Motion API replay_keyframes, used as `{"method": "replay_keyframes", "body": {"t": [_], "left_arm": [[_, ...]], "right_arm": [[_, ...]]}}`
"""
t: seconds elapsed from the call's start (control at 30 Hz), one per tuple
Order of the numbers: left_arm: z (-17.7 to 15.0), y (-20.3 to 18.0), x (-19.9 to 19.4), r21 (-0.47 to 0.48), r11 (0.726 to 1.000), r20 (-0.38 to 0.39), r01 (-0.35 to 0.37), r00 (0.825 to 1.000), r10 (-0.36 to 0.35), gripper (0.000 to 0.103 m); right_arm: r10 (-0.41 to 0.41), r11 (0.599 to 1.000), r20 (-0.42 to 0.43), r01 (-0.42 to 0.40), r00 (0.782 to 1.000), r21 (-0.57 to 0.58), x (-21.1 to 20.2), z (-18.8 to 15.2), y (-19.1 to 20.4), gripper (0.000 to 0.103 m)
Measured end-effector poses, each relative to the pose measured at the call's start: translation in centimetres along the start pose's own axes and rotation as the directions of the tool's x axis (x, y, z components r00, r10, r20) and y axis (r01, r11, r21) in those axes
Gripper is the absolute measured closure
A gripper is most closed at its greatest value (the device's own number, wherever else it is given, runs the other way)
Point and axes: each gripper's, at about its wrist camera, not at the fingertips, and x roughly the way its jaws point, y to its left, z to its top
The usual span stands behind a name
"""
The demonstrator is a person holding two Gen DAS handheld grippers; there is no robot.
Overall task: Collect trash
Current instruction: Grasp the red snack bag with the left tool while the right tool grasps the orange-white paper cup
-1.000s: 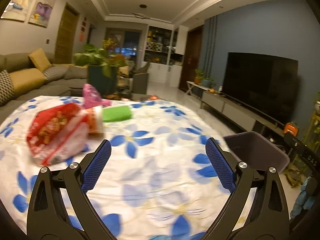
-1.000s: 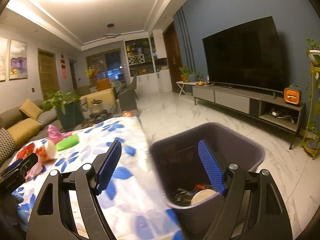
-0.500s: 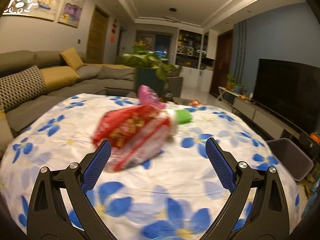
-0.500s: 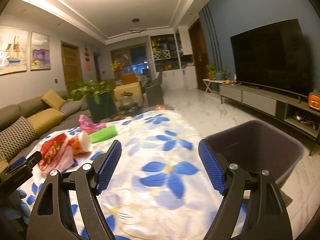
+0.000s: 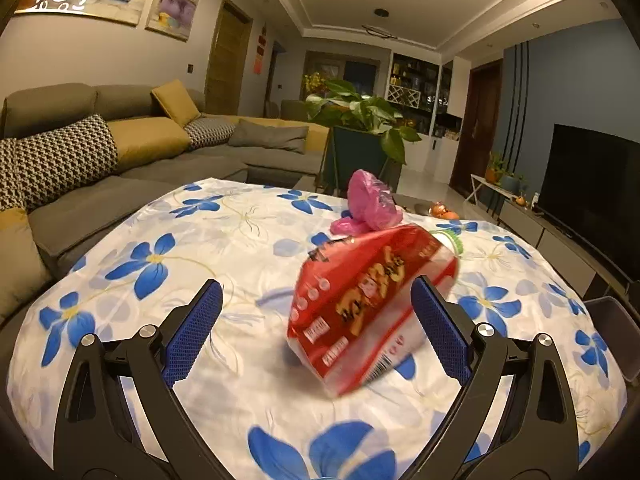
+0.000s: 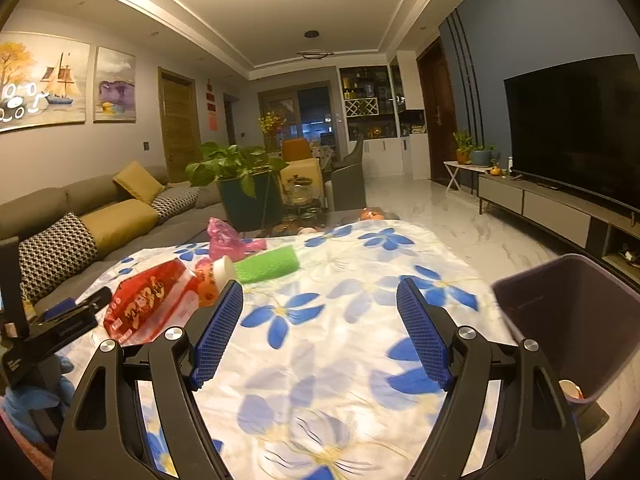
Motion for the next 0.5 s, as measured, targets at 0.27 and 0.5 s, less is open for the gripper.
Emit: {"method": "replay_keyframes", "body": {"t": [0.27,0.5], "left_arm": [[0.2,0.2,3.8,0.011,0.997,-0.129,0.08,0.989,-0.078,0.033],[-0.4,1.1,5.2,-0.058,0.986,-0.194,0.156,0.967,-0.164,0.07]], "right_arm": [[0.05,0.998,-0.027,-0.051,0.998,-0.032,3.3,0.3,2.6,0.026],[0.099,0.993,-0.06,-0.102,0.993,-0.052,7.0,0.7,5.2,0.026]]}}
